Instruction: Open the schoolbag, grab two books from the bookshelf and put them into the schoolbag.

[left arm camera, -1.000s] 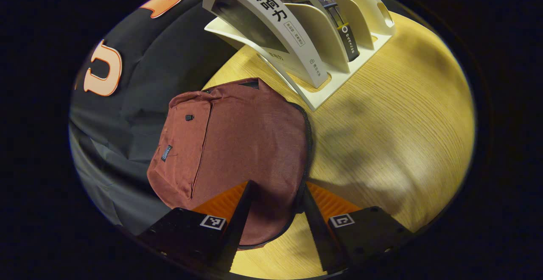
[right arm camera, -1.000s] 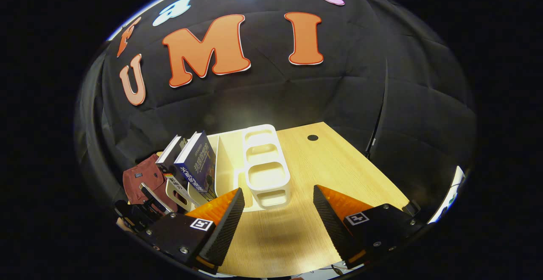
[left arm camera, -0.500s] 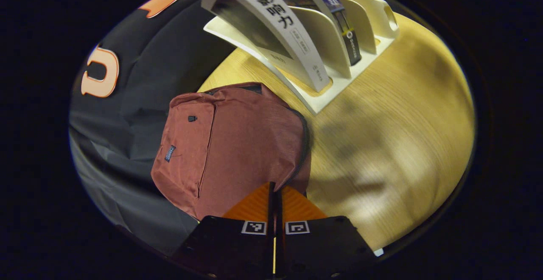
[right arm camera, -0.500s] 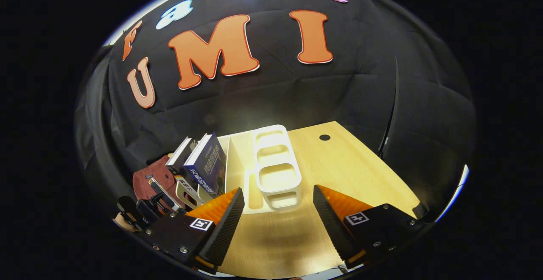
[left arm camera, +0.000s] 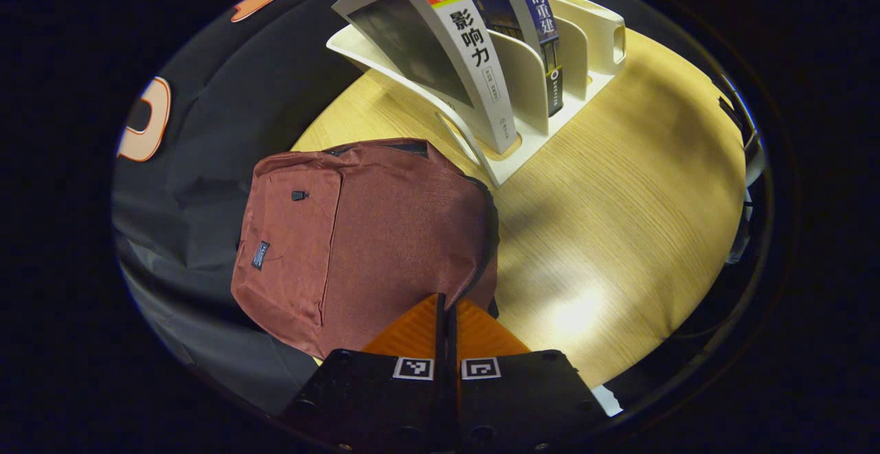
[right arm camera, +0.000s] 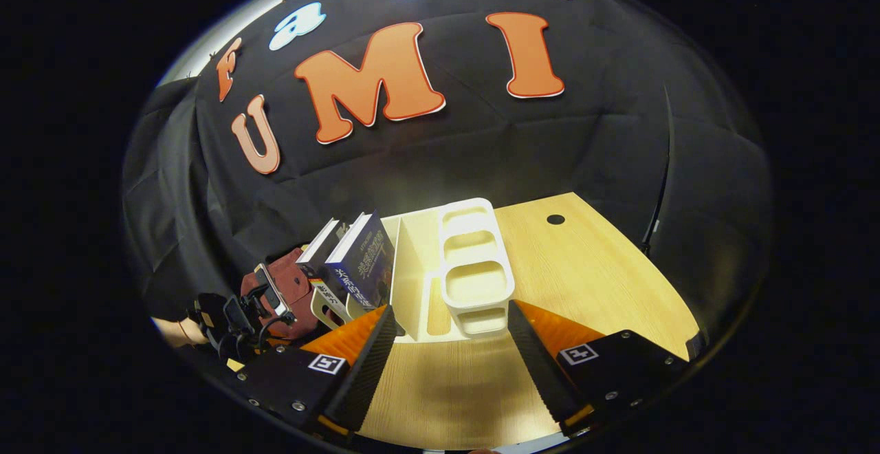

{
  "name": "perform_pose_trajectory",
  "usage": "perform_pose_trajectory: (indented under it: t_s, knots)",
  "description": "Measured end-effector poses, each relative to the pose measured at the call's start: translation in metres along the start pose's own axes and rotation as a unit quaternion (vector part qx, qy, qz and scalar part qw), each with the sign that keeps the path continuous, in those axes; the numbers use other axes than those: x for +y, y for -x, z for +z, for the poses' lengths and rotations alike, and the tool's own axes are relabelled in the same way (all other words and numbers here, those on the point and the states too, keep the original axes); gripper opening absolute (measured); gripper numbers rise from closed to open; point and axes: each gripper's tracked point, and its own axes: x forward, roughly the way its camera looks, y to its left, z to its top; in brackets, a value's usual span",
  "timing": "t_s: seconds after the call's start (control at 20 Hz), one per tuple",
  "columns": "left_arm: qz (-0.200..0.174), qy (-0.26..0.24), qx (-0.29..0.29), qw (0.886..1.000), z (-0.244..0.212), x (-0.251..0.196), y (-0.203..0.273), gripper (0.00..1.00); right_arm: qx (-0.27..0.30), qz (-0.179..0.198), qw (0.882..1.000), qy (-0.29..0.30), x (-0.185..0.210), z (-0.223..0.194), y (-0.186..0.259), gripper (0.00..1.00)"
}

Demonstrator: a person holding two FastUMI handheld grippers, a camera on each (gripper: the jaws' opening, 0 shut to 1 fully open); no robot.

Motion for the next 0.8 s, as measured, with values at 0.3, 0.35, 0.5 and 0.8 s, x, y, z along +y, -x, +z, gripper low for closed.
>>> perform_pose_trajectory:
  t_s: [0.3,0.35,0.5,0.8]
  knots:
    - [-0.119,0.009,-0.015,0.993,0.007,0.013,0.025,0.01,-0.014,-0.036,0.998,-0.056,0.02,0.008,0.006,0.97]
    - [-0.137,0.006,-0.019,0.99,0.009,0.018,0.032,0.01,-0.016,-0.05,0.997,-0.054,0.023,0.008,0.01,0.97]
    - [-0.18,-0.003,-0.032,0.983,0.016,0.042,0.053,0.01,-0.024,-0.082,0.995,-0.043,0.038,0.003,0.016,0.97]
    - [-0.154,-0.03,-0.084,0.984,0.041,0.131,0.086,0.01,-0.022,-0.084,0.995,-0.055,0.085,-0.001,0.021,0.97]
